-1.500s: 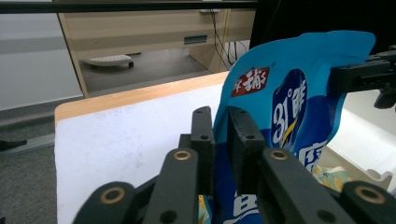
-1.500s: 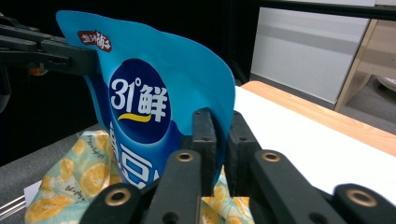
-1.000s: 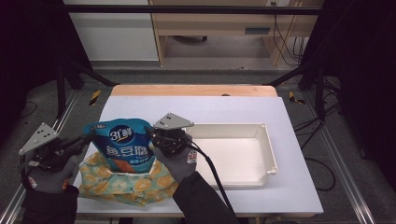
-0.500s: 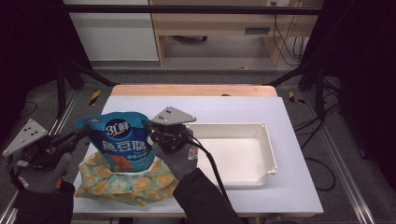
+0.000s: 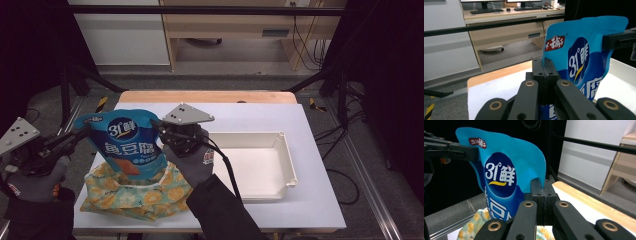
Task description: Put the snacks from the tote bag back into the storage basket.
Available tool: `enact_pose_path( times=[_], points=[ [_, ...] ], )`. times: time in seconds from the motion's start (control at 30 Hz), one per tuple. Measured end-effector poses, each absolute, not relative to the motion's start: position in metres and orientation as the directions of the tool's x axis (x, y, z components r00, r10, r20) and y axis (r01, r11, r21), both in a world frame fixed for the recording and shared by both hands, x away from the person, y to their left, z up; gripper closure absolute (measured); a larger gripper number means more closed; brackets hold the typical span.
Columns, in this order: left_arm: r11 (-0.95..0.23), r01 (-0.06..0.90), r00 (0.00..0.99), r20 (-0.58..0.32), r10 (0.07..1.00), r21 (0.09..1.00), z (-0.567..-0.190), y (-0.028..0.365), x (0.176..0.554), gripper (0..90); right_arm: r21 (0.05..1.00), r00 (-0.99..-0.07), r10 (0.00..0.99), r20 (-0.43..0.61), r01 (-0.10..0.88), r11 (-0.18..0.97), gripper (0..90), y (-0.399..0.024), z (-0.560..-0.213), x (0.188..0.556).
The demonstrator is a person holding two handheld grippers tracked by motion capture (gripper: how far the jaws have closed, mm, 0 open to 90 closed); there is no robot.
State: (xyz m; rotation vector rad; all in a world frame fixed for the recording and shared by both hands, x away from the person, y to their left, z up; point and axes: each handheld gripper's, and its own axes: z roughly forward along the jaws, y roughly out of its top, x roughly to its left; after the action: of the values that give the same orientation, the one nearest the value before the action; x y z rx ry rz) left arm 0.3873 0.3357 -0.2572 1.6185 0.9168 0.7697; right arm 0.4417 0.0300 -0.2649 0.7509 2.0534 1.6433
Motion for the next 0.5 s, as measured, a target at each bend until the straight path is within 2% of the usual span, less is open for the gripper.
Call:
enact_pose_path(
  times=[0.5],
  points=[
    [-0.119,0.137,0.5,0.035,0.865,0.983,-0.234,0.333,0.378,90.0,0.979,-0.779,0.627,-0.024,0.108,0.171,90.0,0.026,-0.238,0.434]
  ],
)
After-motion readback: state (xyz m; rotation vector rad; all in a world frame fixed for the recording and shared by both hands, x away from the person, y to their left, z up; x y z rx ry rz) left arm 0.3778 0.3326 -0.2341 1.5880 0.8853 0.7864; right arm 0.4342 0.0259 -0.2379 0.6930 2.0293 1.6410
